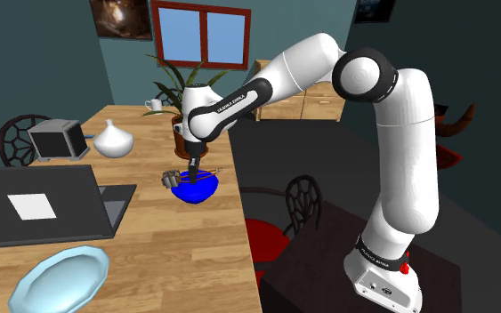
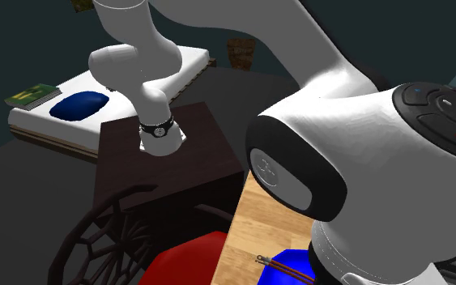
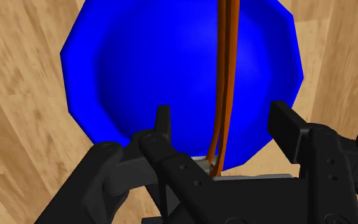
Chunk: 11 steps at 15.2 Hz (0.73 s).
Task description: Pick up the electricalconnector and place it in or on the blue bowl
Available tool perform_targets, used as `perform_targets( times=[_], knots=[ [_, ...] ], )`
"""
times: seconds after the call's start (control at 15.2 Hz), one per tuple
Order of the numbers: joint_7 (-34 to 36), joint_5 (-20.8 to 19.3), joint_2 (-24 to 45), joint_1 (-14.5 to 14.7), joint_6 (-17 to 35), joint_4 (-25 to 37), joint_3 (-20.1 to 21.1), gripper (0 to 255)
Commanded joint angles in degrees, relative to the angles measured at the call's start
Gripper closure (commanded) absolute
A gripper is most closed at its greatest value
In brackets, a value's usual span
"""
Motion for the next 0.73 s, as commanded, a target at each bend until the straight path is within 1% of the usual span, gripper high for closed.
perform_targets(
  times=[0.0,0.2,0.46,0.66],
  knots=[
    [0.0,0.0,0.0,0.0,0.0,0.0,0.0,0],
    [0.0,0.0,0.0,0.0,0.0,0.0,0.0,0],
    [-0.7,1.12,-4.01,-0.57,-5.75,1.83,0.47,0],
    [-0.71,1.12,-4.01,-0.56,-5.75,1.83,0.47,0]
  ],
)
